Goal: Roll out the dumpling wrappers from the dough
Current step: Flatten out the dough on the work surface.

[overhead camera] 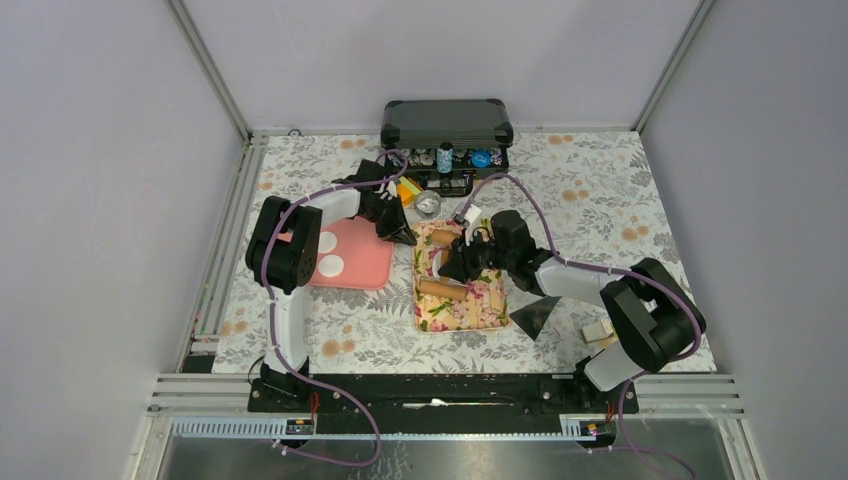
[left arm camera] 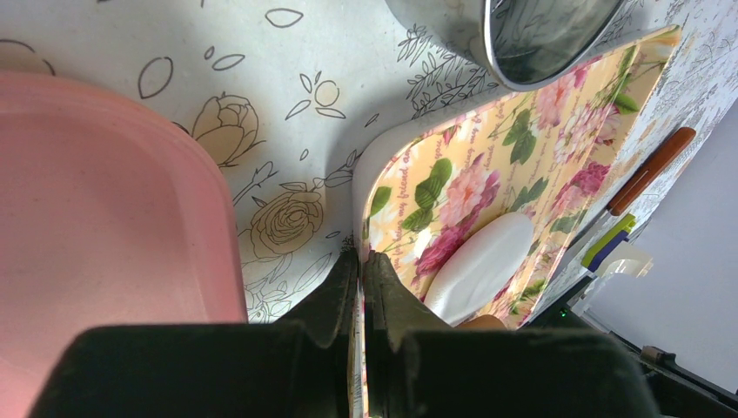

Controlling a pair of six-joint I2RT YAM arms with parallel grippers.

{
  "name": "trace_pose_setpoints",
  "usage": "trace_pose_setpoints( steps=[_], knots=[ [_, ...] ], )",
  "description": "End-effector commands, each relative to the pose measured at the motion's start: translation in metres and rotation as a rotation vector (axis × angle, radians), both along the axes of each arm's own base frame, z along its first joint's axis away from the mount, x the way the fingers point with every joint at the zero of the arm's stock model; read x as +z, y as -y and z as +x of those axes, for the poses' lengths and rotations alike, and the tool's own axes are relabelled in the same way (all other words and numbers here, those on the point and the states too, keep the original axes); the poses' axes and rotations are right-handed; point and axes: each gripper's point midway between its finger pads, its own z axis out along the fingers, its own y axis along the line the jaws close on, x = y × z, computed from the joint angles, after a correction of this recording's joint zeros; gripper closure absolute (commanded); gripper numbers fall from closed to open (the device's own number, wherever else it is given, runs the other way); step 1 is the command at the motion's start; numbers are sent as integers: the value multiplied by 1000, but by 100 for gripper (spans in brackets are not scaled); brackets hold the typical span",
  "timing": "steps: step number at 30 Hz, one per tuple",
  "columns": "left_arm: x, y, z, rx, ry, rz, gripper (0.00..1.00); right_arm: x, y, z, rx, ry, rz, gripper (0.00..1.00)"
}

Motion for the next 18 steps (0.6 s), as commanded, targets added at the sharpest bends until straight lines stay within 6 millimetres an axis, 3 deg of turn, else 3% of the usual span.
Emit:
trace_pose_setpoints(
  steps=[1, 7, 10, 12, 16, 18],
  knots=[
    [13, -4, 6, 17, 45, -1, 100, -36, 25, -24, -36, -165, -161, 100],
    [13, -4, 7, 16, 48, 0, 100, 46, 19, 20, -150, 101, -62, 100],
    [14, -4, 8, 17, 54, 0, 100, 78, 28, 45, -260, 174, -85, 100],
    [13, -4, 8, 16, 52, 0, 100, 97, 28, 51, -254, 229, -67, 100],
    [14, -4, 8, 17, 55, 1, 100, 119, 28, 60, -229, 286, -24, 100],
    [14, -3, 8, 17, 56, 0, 100, 121, 31, 77, -313, 310, -9, 100]
  ],
)
